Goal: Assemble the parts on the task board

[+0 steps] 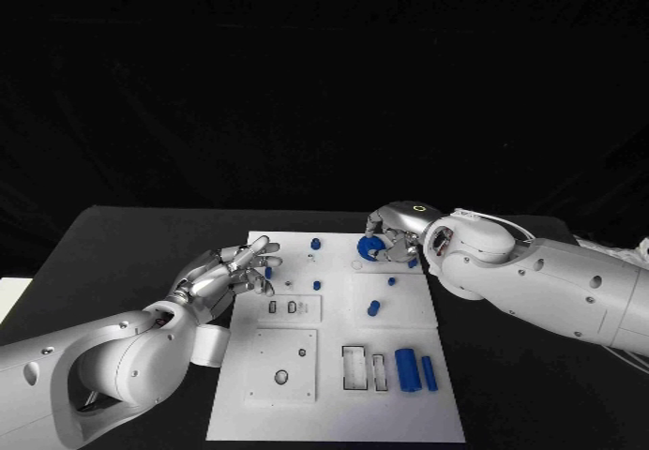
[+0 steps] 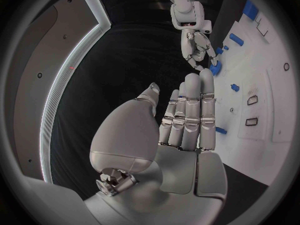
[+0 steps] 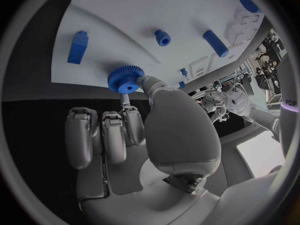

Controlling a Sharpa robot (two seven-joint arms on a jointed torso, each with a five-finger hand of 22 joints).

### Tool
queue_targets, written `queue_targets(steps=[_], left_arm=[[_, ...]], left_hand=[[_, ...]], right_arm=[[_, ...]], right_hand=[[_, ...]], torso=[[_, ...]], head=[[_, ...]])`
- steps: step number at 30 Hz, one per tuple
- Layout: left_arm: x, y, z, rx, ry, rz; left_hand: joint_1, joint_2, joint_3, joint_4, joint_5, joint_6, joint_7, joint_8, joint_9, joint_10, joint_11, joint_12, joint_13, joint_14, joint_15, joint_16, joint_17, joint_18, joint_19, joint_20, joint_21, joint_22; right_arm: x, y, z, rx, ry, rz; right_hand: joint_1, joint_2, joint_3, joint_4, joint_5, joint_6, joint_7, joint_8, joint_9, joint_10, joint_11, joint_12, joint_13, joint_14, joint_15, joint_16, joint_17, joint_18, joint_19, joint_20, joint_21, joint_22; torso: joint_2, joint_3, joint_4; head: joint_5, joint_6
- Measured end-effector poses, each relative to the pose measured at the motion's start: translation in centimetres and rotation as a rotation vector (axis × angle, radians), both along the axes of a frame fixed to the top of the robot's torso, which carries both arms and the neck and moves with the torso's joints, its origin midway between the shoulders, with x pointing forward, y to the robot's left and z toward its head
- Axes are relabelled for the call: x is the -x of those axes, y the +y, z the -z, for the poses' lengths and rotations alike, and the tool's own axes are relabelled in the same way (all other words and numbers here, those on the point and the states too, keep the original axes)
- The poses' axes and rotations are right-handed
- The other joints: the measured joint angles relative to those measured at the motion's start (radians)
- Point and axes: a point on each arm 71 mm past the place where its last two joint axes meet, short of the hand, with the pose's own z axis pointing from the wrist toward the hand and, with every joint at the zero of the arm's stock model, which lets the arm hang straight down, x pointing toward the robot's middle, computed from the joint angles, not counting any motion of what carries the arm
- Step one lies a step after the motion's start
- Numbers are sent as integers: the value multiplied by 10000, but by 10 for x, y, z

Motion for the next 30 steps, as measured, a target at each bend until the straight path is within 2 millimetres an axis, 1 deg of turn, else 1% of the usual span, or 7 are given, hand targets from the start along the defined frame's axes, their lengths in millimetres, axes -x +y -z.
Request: queue_targets(steps=[6,11,12,17,24,25,30], left_arm=[[0,0,0,1,0,3],[0,0,0,3,2,7],[0,0,0,3,2,8],[1,-1,0,10,3,24],[1,-2,0,24,4,59],[1,-3,0,27,4,66],[1,-3,0,31,5,78]], left_hand=[[0,0,0,0,0,0,0,0,0,0,0,0,-1,0,0,0,0,0,0,0,0,0],[0,0,0,0,0,0,0,0,0,0,0,0,4,0,0,0,0,0,0,0,0,0],[0,0,0,0,0,0,0,0,0,0,0,0,6,0,0,0,0,-1,0,0,0,0],[0,0,0,0,0,0,0,0,0,0,0,0,8,0,0,0,0,-1,0,0,0,0],[0,0,0,0,0,0,0,0,0,0,0,0,7,0,0,-44,0,-1,1,0,0,0],[0,0,0,0,0,0,0,0,0,0,0,0,7,0,0,-43,0,0,0,0,0,0],[0,0,0,0,0,0,0,0,0,0,0,0,6,0,0,-43,0,-1,0,0,0,0]], right_arm=[[4,10,-9,-139,-435,-262],[7,25,-13,-258,-640,-580],[8,29,-13,-280,-663,-653],[9,50,-14,-376,-755,-1001],[7,77,-8,-321,-774,-1344],[7,80,-6,-297,-761,-1363],[6,91,3,-204,-693,-1472]], right_hand=[[-50,-51,30,-28,-58,74,-11,7,2,-30,-30,-63,0,0,0,0,-1,0,0,0,0,-1],[-50,-51,29,-28,-60,80,-17,-33,4,-30,-29,-116,-1,0,0,0,-1,0,0,0,0,-1],[-50,-51,29,-28,-70,145,-82,-45,4,-29,-29,-116,-1,0,0,0,-2,0,0,0,0,-1],[-103,-104,69,-68,-99,219,-157,-98,4,-64,-63,-116,-1,0,0,0,-2,1,-1,0,0,-2],[-103,-104,126,-125,-155,223,-161,-121,4,-64,-63,-116,-1,0,0,0,-3,2,36,-36,-1,-3],[-103,-98,179,-156,-146,340,-228,-57,117,-64,-63,-116,-1,0,-1,0,-3,2,36,-36,-1,-3],[-103,-98,193,-165,-146,304,-168,-109,-2,-64,-62,-116,7,0,0,0,-4,2,36,-36,-1,-4]], torso=[[0,-8,5],[1,-11,-1],[1,-10,-1],[2,-5,-5],[13,3,11],[14,4,15],[25,5,21]], head=[[11,15],[39,21],[48,21],[70,28],[100,33],[107,27],[153,-11]])
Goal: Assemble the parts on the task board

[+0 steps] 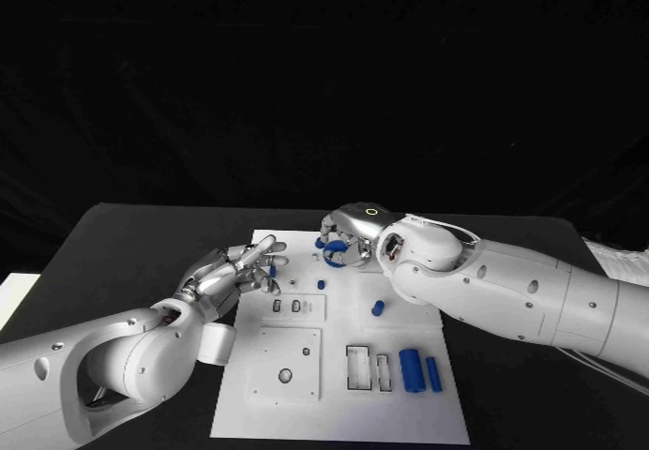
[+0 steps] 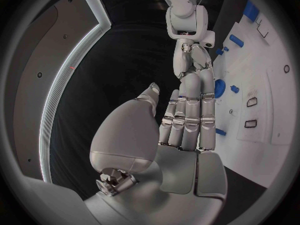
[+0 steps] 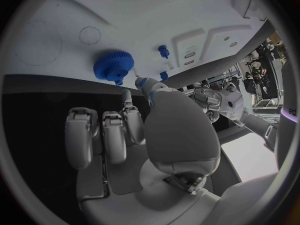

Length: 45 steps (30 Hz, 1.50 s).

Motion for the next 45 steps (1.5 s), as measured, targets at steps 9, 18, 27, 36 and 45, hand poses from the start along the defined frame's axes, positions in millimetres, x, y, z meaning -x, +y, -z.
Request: queue_targets(steps=[9,18,27,36,45], left_arm=[[0,-1,0,8,2,21],[0,-1,0,8,4,23],[0,-1,0,5,6,18],[0,0,0,-1,6,4],[0,0,0,-4,7,-3]], left_hand=[[0,0,0,0,0,0,0,0,0,0,0,0,-1,0,0,0,0,0,0,0,0,0],[0,0,0,0,0,0,0,0,0,0,0,0,-2,0,0,0,0,0,0,0,0,0],[0,0,0,0,0,0,0,0,0,0,0,0,-3,0,0,1,0,-1,0,0,0,0],[0,0,0,0,0,0,0,0,0,0,0,0,5,0,0,2,0,0,0,0,0,0],[0,0,0,0,0,0,0,0,0,0,0,0,4,0,0,2,0,0,0,0,0,0]], right_arm=[[-1,12,3,66,-27,-138],[0,13,4,129,-65,-170],[-4,-2,6,273,-55,106],[-7,-25,10,446,89,500],[-8,-34,14,497,323,683]], right_hand=[[0,0,0,0,-41,0,0,0,0,0,0,0,0,0,0,0,-1,0,0,0,0,-1],[-124,-64,27,-27,-100,0,0,-78,-27,0,0,-64,-1,0,0,0,-1,0,-1,0,0,-2],[-554,-337,-117,-165,-321,-428,216,-600,-228,-130,130,-180,-2,0,0,0,-2,0,1,2,0,-3],[-713,-342,-1164,-102,-877,-949,406,-1290,-661,-215,288,-233,-4,-1,178,0,-3,3,16,201,-1,3],[-661,-182,-1400,42,-775,-847,387,-1326,-784,-215,288,-233,-4,-1,178,0,-3,3,16,201,-1,4]], torso=[[0,2,-9],[-12,6,-12],[-13,6,-33],[-13,16,-31],[-13,17,-34]], head=[[22,-36],[18,-42],[35,-33],[41,-46],[25,-53]])
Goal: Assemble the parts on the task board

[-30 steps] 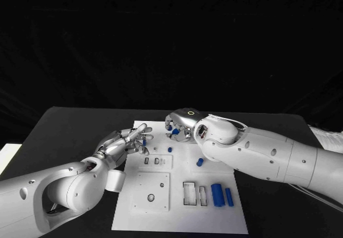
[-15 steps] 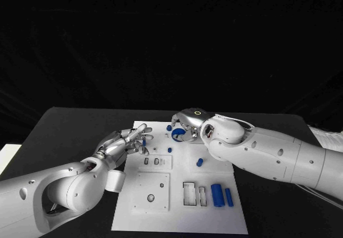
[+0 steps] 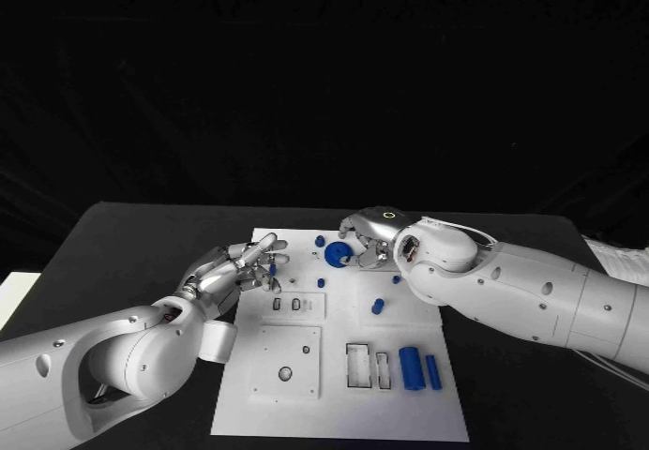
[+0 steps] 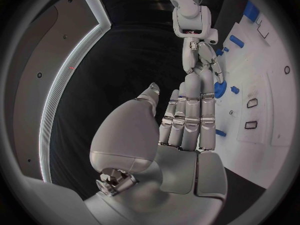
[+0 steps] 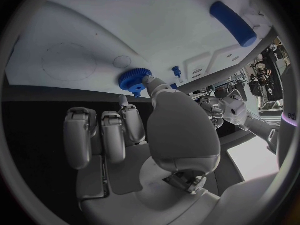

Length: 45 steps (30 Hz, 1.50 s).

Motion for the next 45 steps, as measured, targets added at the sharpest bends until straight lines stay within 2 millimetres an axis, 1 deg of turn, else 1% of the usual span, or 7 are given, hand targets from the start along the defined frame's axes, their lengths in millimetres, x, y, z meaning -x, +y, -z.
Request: queue_targets(steps=[2,6,18,37,40,43,45], left_arm=[[0,0,0,-1,2,0],[0,0,0,-4,8,2],[0,0,0,-11,24,7],[0,0,0,-16,37,9],[0,0,0,-17,38,9],[0,0,0,-18,39,8],[0,0,0,-19,40,7]], left_hand=[[0,0,0,0,0,0,0,0,0,0,0,0,-1,0,0,0,0,0,0,0,0,0],[0,0,0,0,0,0,0,0,0,0,0,0,-1,0,0,0,0,0,0,0,0,0],[54,54,-3,-55,0,0,0,0,0,-36,36,-36,7,0,0,1,9,0,-36,36,0,0],[54,54,-2,-54,0,0,0,0,0,-36,36,-36,5,0,0,1,8,0,-36,36,0,0],[54,54,-2,-54,0,0,0,0,0,-36,37,-36,5,0,0,1,8,0,-36,36,0,0],[54,54,-2,-54,0,0,0,0,0,-36,37,-36,5,0,0,1,8,1,-36,36,0,0],[54,54,-2,-54,0,0,0,0,0,-36,36,-36,5,0,1,1,8,0,-36,36,0,0]], right_arm=[[0,0,1,-6,44,7],[0,1,1,-31,120,-4],[-1,2,3,-73,239,26],[-2,6,2,-59,402,-75],[-2,6,2,-51,410,-79],[-2,6,2,-50,408,-80],[-2,6,2,-49,403,-86]], right_hand=[[4,4,-16,16,41,34,-5,0,-10,0,0,0,0,0,0,0,0,0,0,0,0,0],[46,149,-27,27,115,151,-51,0,-35,0,0,0,-1,0,0,0,7,-1,0,0,0,-1],[-12,408,29,83,156,371,-56,0,-106,1,0,0,-2,0,0,0,7,-1,0,-1,0,-2],[-12,407,30,83,156,448,-61,-1,-121,38,-37,44,-3,0,-1,0,5,-1,0,-1,0,-5],[-10,409,39,73,156,531,-99,-1,-146,37,-37,44,-3,0,-1,0,5,0,0,-1,5,-5],[73,492,149,-36,155,690,-125,-23,-179,74,-73,83,-3,0,-1,0,4,-1,0,-1,49,-5],[219,628,283,-171,46,842,-135,-31,-236,74,-73,83,-3,0,-1,0,4,0,0,-1,49,-6]], torso=[[0,0,0],[1,-2,5],[2,-13,22],[5,-12,16],[5,-10,15],[5,-10,15],[5,-10,15]], head=[[-4,-1],[-20,-5],[-32,-14],[-11,-61],[-3,-66],[3,-70],[3,-76]])
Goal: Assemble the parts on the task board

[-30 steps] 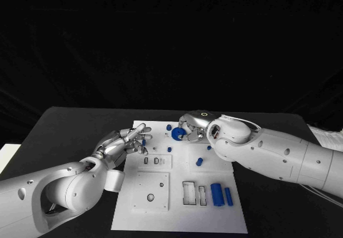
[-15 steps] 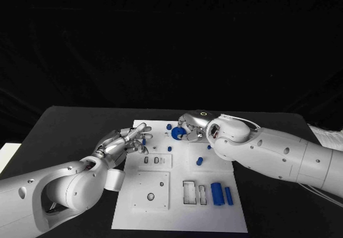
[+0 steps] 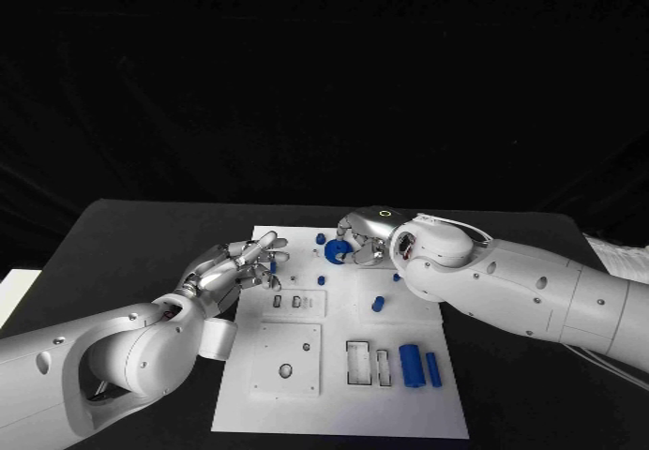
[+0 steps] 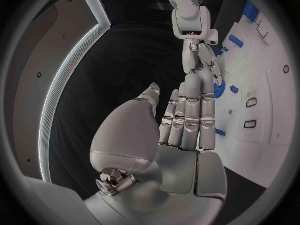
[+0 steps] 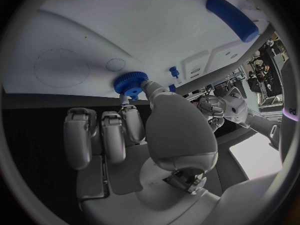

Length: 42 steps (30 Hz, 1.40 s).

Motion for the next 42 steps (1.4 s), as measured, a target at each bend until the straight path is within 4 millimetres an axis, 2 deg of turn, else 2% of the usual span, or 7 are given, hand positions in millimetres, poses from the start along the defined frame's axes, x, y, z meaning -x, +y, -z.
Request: queue_targets(steps=[4,6,7,9,18,24,42], left_arm=[[0,0,0,-1,2,-1],[0,0,0,-3,3,-3],[0,0,0,-3,3,-3],[0,0,0,-4,5,-4],[0,0,0,-9,16,-2],[0,1,0,-22,32,-10],[0,1,1,-41,67,-11]], left_hand=[[0,0,0,0,0,0,0,0,0,0,0,0,0,0,0,0,0,0,0,0,0,0],[0,0,0,0,0,0,0,0,0,0,0,0,0,0,0,0,0,1,0,0,0,0],[0,0,0,0,0,0,0,0,0,0,0,0,-1,0,0,0,0,1,0,0,0,0],[0,0,0,0,0,0,0,0,0,0,0,0,-1,0,0,0,0,1,0,0,0,0],[0,0,0,0,0,0,0,0,-9,1,-1,0,-2,0,0,0,-1,1,0,0,0,0],[0,0,0,0,0,0,0,0,-9,1,-1,0,8,0,0,-58,-1,0,0,0,0,0],[0,0,0,1,0,0,0,0,-7,1,-1,0,6,0,0,-58,8,0,0,0,0,0]], right_arm=[[0,1,-1,-4,-45,-26],[1,2,-1,-25,-90,-43],[1,2,-1,-41,-118,-50],[1,3,-2,-89,-199,-70],[6,4,-3,-273,-472,-178],[11,5,-5,-428,-591,-301],[23,18,-11,-842,-828,-644]], right_hand=[[237,81,416,-283,-709,324,-31,-124,-108,72,-72,60,0,-18,-27,0,0,-1,0,0,0,0],[300,145,591,-404,-898,447,-34,-167,-148,93,-92,79,0,0,-76,0,-1,-11,0,0,5,0],[340,185,684,-453,-908,464,-18,-177,-155,110,-109,113,0,0,-76,0,-1,-109,0,-6,38,0],[403,248,802,-553,-972,506,22,-177,-167,143,-141,115,-1,0,-76,0,-1,-155,-1,-76,38,-1],[468,237,939,-602,-1064,596,83,-245,-215,144,-140,154,-1,-35,-111,0,-2,-156,-1,-75,38,-1],[191,152,964,-601,-1121,805,-14,-345,-262,179,-106,154,8,-35,-110,0,-2,-156,-1,-75,38,0],[122,157,963,-601,-1158,853,-52,-425,-300,179,-105,152,6,-35,-110,0,-4,-156,-1,-74,37,5]], torso=[[0,-1,1],[0,-1,1],[0,-1,1],[-1,-1,0],[-1,0,0],[-4,-2,-1],[-1,-4,1]], head=[[-1,-1],[-3,-1],[-4,0],[-3,0],[9,2],[24,3],[44,-6]])
